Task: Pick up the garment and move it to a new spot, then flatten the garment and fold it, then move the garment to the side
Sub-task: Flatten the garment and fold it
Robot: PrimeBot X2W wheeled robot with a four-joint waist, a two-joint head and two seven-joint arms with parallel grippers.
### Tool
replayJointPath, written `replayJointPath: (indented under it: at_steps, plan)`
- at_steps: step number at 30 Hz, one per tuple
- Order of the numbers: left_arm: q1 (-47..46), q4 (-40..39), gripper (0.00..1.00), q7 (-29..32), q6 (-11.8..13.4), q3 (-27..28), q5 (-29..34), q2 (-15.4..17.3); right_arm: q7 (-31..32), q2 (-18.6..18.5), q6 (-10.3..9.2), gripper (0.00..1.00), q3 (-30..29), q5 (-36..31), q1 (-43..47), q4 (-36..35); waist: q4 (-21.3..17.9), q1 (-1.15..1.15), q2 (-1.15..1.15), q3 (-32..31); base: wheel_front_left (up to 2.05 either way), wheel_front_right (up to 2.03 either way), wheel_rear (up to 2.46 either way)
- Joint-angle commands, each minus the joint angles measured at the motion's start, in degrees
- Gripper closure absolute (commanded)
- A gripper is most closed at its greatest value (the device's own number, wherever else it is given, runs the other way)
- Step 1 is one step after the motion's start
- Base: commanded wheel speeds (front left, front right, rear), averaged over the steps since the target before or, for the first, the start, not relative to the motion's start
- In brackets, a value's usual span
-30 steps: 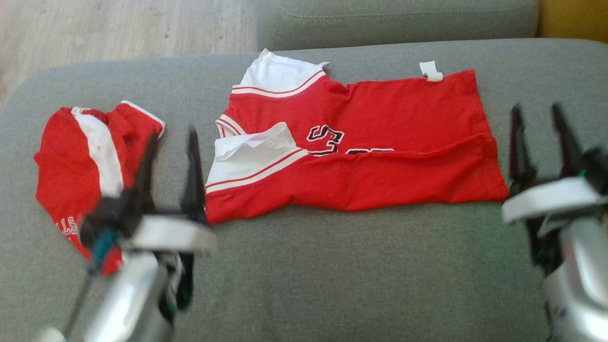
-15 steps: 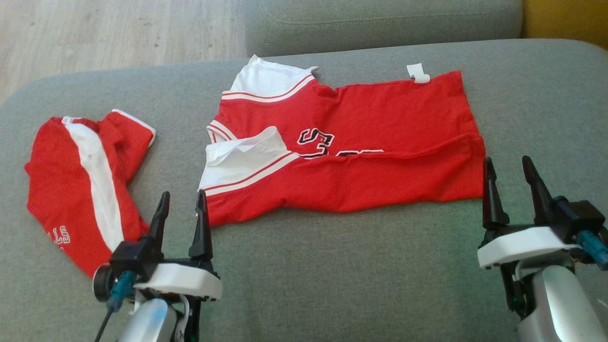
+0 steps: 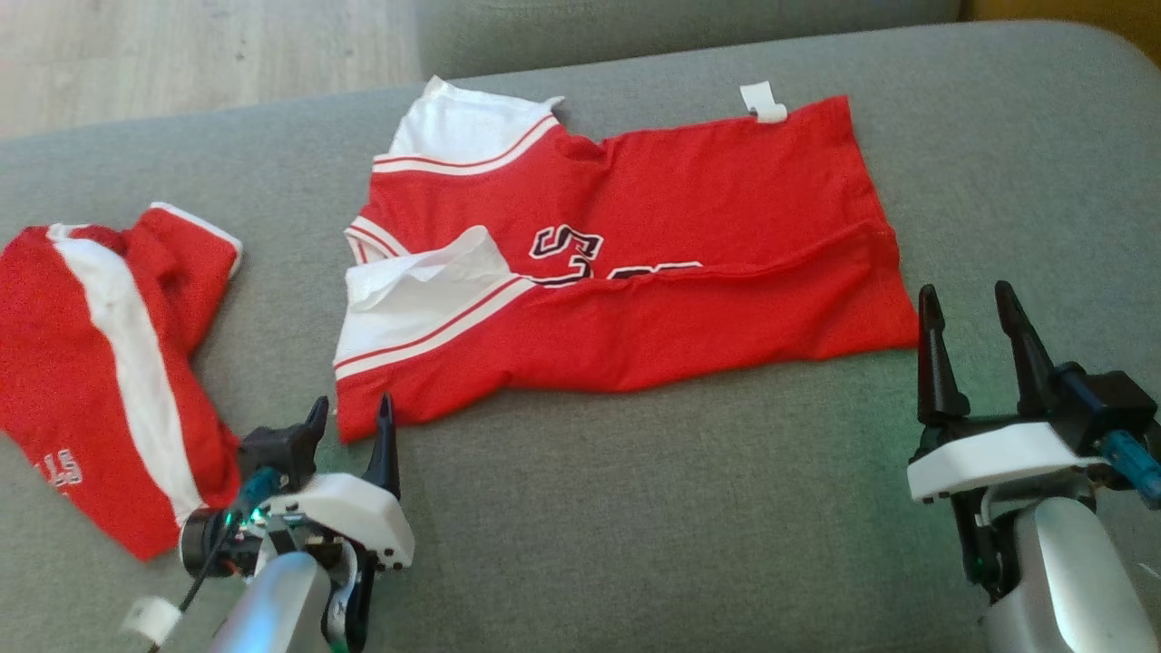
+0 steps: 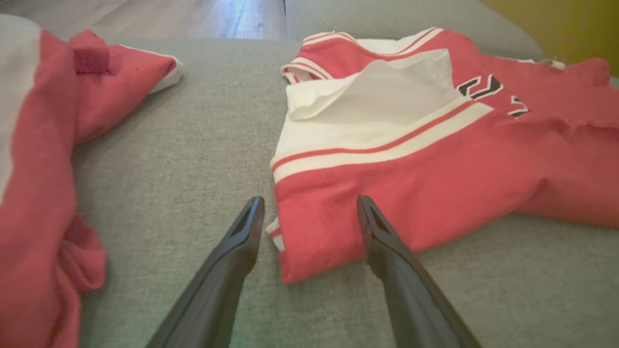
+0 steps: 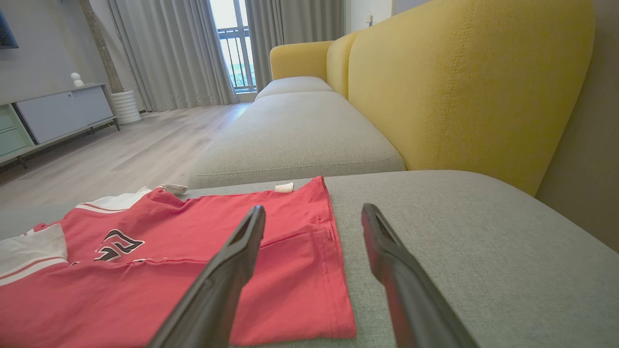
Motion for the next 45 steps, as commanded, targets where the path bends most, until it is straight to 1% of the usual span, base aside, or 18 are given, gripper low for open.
replayJointPath:
  at_steps: [1, 8, 11, 12, 13, 16, 18, 21, 25, 28, 31, 33, 36, 37, 45]
  plan:
    - [-2.47, -0.62, 0.00, 0.39, 0.34, 1.51, -0.15, 0.64, -0.11, 0.30, 0.39, 0.00, 1.36, -0.15, -1.44, -2.21, -0.73, -0.01, 0.00, 0.78, 0.00, 0.00, 0.00]
    - [-4.50, 5.52, 0.00, 7.43, 0.72, 0.03, -0.34, 0.86, -0.35, 0.57, 0.39, 0.00, 1.93, 0.23, -1.99, -2.65, -2.54, -0.01, 0.00, 2.24, 0.00, 0.00, 0.00]
    - [-4.77, 7.12, 0.00, 10.05, 0.34, -1.22, 0.07, 1.06, -0.53, 0.64, 0.39, 0.00, 1.83, 0.46, -2.11, -2.85, -2.87, -0.01, 0.00, 2.39, 0.00, 0.00, 0.00]
    - [-4.84, 7.65, 0.57, 11.27, -0.20, -1.94, 0.20, 1.22, -0.55, 0.68, 0.39, 0.00, 1.75, 0.52, -2.15, -2.91, -2.95, -0.01, 0.00, 2.36, 0.00, 0.00, 0.00]
    - [-4.89, 7.64, 1.00, 11.31, -0.38, -2.06, 0.17, 1.26, -0.52, 0.69, 0.39, 0.00, 1.70, 0.51, -2.18, -2.90, -2.93, -0.01, 0.00, 2.36, 0.00, 0.00, 0.00]
    - [-5.10, 6.90, 1.00, 9.77, -0.42, -1.99, 0.15, 1.40, -0.21, 0.73, 0.39, 0.00, 1.29, 0.28, -2.32, -2.53, -2.58, -0.01, 0.00, 2.15, 0.00, 0.00, 0.00]
    - [-5.31, 5.73, 1.00, 7.54, -0.13, -1.66, 0.21, 1.41, 0.38, 0.75, 0.39, 0.00, 0.81, -0.14, -2.56, -1.98, -2.24, -0.01, 0.00, 1.97, 0.00, 0.00, 0.00]
    - [-5.66, 3.31, 1.00, 3.43, -0.68, -1.80, 0.75, 1.54, 2.34, 0.78, 0.39, 0.00, -0.26, -1.01, -3.31, -0.44, -1.61, -0.01, 0.00, 1.83, 0.00, 0.00, 0.00]
    - [-6.26, -0.34, 1.00, -1.57, -1.50, -2.74, 2.12, 1.68, 5.89, 0.80, 0.39, 0.00, -2.49, -0.77, -4.84, 3.16, -0.43, -0.01, 0.00, 1.87, 0.00, 0.00, 0.00]
    - [-6.54, -2.66, 1.00, -3.74, -1.08, -3.18, 3.04, 1.78, 8.66, 0.81, 0.39, 0.00, -4.15, 0.15, -6.47, 6.88, 0.33, -0.01, 0.00, 2.16, 0.00, 0.00, 0.00]
    - [-6.73, -4.78, 1.00, -4.85, -0.44, -3.57, 3.89, 1.93, 11.03, 0.81, 0.39, 0.00, -5.32, 0.61, -8.33, 11.00, 1.03, -0.01, 0.00, 2.64, 0.00, 0.00, 0.00]
    - [-6.71, -6.04, 1.00, -5.34, -0.23, -3.92, 4.38, 2.07, 12.44, 0.81, 0.39, 0.00, -5.80, 2.52, -9.75, 14.30, 1.43, -0.01, 0.00, 3.06, 0.00, 0.00, 0.00]
    - [-6.67, -7.41, 1.00, -5.58, -0.17, -4.38, 4.67, 2.14, 13.56, 0.81, 0.39, 0.00, -5.64, 3.47, -11.83, 19.19, 2.05, -0.01, 0.00, 3.78, 0.00, 0.00, 0.00]
    - [-6.67, -7.41, 1.00, -5.58, -0.17, -4.38, 4.67, 2.14, 13.56, 0.81, 0.39, 0.00, -5.64, 3.47, -11.83, 19.19, 2.05, -0.01, 0.00, 3.78, 0.00, 0.00, 0.00]
    - [-6.66, -8.16, 1.00, -5.03, 0.11, -4.91, 4.61, 2.60, 12.01, 0.81, 0.39, 0.00, -2.70, 7.75, -16.58, 29.99, 2.87, -0.01, 0.00, 5.05, 0.00, 0.00, 0.00]
